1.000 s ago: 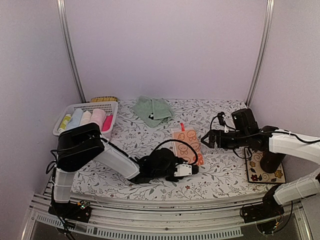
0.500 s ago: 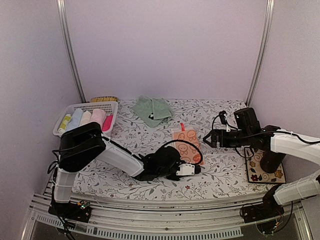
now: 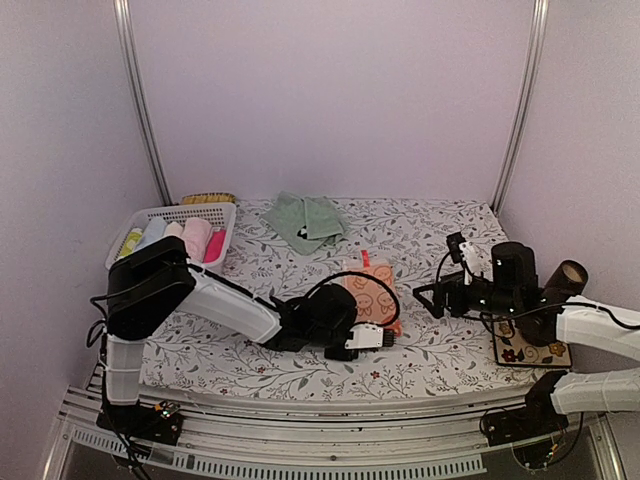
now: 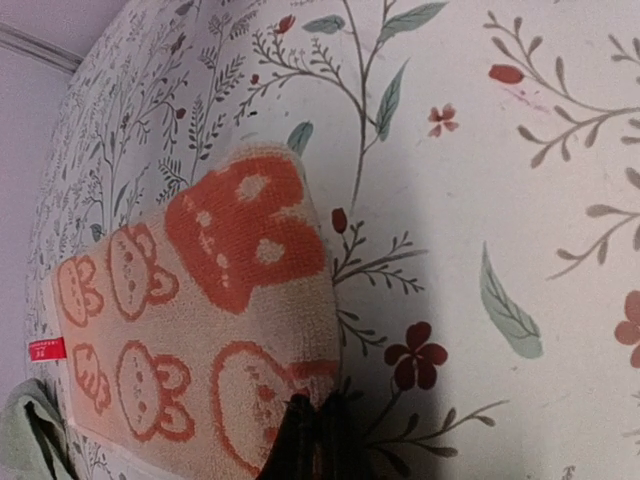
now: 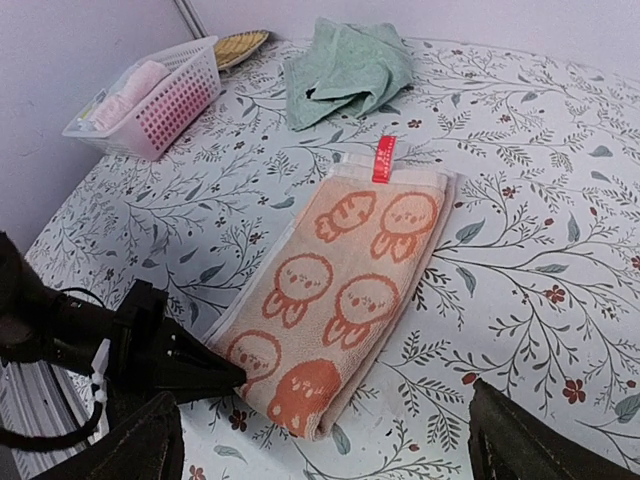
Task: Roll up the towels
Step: Pick up the towel from the center of the board.
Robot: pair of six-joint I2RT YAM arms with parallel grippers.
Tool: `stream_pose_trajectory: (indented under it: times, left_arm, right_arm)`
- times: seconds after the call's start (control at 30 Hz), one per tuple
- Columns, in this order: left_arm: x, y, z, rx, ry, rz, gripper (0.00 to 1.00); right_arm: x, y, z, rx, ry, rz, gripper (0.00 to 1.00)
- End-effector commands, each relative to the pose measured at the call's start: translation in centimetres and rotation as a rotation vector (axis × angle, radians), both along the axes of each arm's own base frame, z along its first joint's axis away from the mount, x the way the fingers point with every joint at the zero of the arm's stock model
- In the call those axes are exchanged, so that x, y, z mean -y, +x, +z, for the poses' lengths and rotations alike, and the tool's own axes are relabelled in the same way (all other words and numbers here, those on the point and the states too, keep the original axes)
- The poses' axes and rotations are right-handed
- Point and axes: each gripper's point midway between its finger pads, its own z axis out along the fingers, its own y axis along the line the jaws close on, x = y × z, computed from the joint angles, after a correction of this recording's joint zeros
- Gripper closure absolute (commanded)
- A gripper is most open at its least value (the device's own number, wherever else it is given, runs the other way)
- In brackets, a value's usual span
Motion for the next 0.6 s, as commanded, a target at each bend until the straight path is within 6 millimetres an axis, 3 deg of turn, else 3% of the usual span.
stream_pose_trajectory:
  times: [0.0, 0.17, 0.37, 0.57]
  left_arm:
    - [-3.0, -2.4, -2.0, -0.198, 0.082, -0.016, 1.0]
    - [-4.1, -2.9, -1.1, -0.306, 0.054, -0.017, 1.0]
    - [-4.7, -2.2, 0.9, -0.439, 0.008, -0.018, 1.0]
    - [-4.8, -1.4, 1.8, -0.514, -0.001, -0.018, 1.0]
  right_arm:
    - [-1.5, -1.5, 3.7, 0.289, 0.036, 0.118, 0.01]
    - [-2.1, -2.0, 2.5, 0.336, -0.044, 0.138, 0.01]
    - [-5.3, -3.8, -0.1, 0.426, -0.251, 0.283, 0.01]
    - [-7.7, -6.1, -0.9, 0.522, -0.343, 0.441, 0.01]
